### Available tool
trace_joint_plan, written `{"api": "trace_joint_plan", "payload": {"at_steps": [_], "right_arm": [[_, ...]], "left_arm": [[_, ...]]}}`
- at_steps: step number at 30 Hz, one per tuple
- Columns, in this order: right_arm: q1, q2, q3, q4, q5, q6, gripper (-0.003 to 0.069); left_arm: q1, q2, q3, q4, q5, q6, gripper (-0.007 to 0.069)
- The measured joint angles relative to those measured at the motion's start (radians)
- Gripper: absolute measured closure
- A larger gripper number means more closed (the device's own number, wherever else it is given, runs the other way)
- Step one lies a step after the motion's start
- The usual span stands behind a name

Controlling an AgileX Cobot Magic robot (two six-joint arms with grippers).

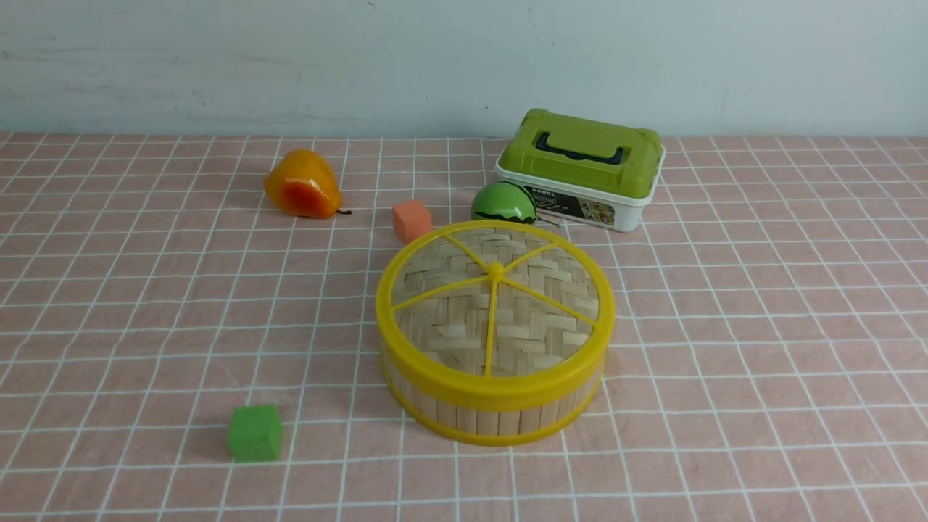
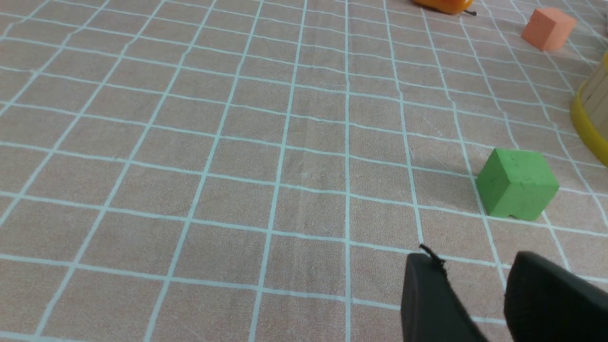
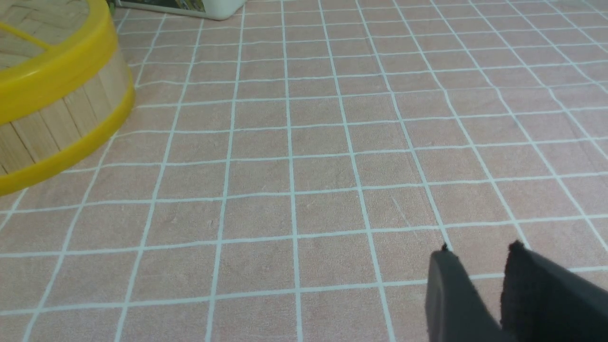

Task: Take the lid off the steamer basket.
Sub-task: Use the right arm to lift the lid of the steamer

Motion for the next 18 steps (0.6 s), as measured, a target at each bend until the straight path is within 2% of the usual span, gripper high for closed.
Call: {"api": "trace_joint_plan", "payload": {"at_steps": [15, 17, 18], "right_arm": [[0.000, 0.000, 0.000, 0.000, 0.000, 0.000, 0.0487], [0.000, 0.000, 0.000, 0.031, 0.000, 0.016, 0.0486], [0.000, 0.000, 0.000, 0.089, -0.002, 0.050, 0.0484]], "left_arm": [[0.000, 0.000, 0.000, 0.003, 0.000, 0.000, 0.0386], [0.000, 0.000, 0.000, 0.003, 0.000, 0.000, 0.0386], [0.000, 0.000, 0.000, 0.003, 0.000, 0.000, 0.0386]]}}
